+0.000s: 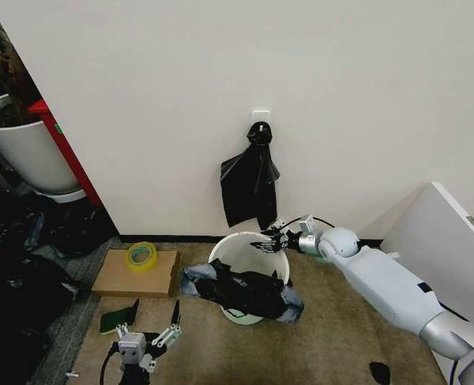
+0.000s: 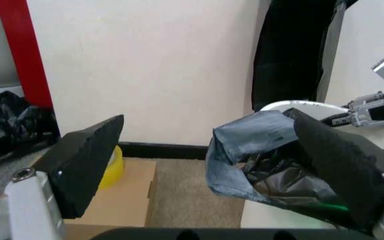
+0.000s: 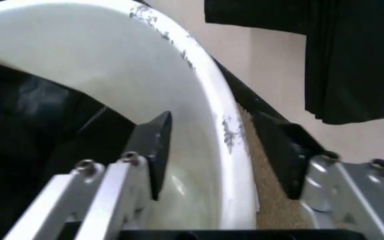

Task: Place the garbage bag over the trash bin.

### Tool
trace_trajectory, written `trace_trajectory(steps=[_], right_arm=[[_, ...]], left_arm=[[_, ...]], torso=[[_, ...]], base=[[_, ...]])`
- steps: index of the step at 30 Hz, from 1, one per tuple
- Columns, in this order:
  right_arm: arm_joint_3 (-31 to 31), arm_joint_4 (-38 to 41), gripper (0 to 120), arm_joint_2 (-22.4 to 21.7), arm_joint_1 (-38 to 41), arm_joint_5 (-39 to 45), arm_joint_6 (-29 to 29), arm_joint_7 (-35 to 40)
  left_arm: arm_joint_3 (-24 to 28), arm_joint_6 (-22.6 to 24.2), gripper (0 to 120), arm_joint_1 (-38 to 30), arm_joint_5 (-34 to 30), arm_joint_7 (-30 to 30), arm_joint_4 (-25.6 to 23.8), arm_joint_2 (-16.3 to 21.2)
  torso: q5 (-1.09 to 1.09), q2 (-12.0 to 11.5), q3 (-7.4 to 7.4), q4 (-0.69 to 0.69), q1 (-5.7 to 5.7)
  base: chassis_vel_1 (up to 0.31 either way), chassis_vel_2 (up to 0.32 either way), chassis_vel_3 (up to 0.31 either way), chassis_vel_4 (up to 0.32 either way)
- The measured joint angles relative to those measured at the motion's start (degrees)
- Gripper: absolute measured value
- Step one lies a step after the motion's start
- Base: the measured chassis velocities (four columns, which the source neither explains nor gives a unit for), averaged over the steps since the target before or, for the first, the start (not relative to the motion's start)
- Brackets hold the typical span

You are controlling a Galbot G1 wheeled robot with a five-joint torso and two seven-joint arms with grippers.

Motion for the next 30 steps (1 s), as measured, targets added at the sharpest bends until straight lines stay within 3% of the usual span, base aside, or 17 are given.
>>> trace_trajectory(steps=[11,23,30], right_arm=[[-0.94,-0.23,3,-0.21,0.89,0.99,-0.64,-1.08],[-0.61,1.05,2,-0.77,0.15,2.79,-1.56,-0.1],[5.45,8.5,2,-2.94,-5.74,11.21,-8.18,12.73]], left_arm=[[0.34,0.24,100,-0.56,-0.72,-0.09,-0.01,0.16],[0.41,0.44,100,-1.03,-1.4,-0.13,-0.01,0.4],[0.52,0.54,100,-1.94,-2.22,-0.17,-0.21,0.56]], torso=[[0.01,0.0,0.0,0.01,0.0],[0.0,0.0,0.0,0.02,0.0],[0.02,0.0,0.0,0.01,0.0]], base=[[0.0,0.0,0.0,0.0],[0.0,0.0,0.0,0.0],[0.0,0.0,0.0,0.0]])
